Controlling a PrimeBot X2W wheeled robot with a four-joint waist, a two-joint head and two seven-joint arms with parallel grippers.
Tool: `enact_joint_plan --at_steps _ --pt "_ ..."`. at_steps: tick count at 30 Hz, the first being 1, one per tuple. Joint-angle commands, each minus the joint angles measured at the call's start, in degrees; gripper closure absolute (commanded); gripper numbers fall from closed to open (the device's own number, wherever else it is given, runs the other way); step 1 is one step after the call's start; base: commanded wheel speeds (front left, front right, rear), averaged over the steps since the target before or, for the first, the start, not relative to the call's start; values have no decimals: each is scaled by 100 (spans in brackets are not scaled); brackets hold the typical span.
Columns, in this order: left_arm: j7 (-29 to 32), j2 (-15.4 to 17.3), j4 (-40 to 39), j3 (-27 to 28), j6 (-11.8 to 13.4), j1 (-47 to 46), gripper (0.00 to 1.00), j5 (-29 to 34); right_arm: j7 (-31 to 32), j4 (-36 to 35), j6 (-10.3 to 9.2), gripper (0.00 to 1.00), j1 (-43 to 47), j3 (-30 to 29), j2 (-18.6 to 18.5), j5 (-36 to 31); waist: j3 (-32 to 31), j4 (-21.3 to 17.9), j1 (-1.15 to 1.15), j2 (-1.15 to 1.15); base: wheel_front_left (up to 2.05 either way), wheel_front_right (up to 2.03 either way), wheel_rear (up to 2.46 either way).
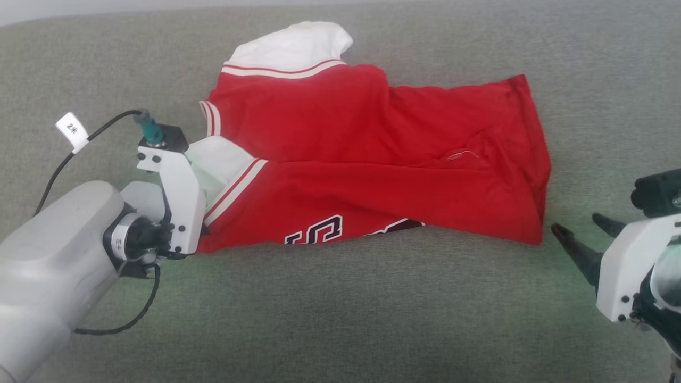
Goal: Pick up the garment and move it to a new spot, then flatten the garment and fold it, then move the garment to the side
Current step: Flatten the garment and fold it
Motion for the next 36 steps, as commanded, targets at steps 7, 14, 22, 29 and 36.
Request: enact_joint_plan --at_steps 7,14,22,29,36 --pt "-120 -376 72 -89 -112 -43 100 47 741 435 0 0 -493 47 -5 117 253 244 0 0 0 0 0" --pt "-194 -521 64 -83 -173 -150 100 79 1162 1062 1 0 -887 282 -39 209 462 455 0 0 0 0 0" --pt "-333 -551 160 -69 -243 -142 100 114 1167 1613 1 100 -1119 502 -136 289 522 574 0 0 0 0 0" --pt "-287 -336 127 -67 -306 -137 100 139 903 1787 -6 100 -1379 299 -407 204 327 654 0 0 0 0 0" --pt "-63 -26 -257 -92 -214 -142 100 152 908 1818 -4 100 -1440 166 -528 116 -27 728 0 0 0 0 0"
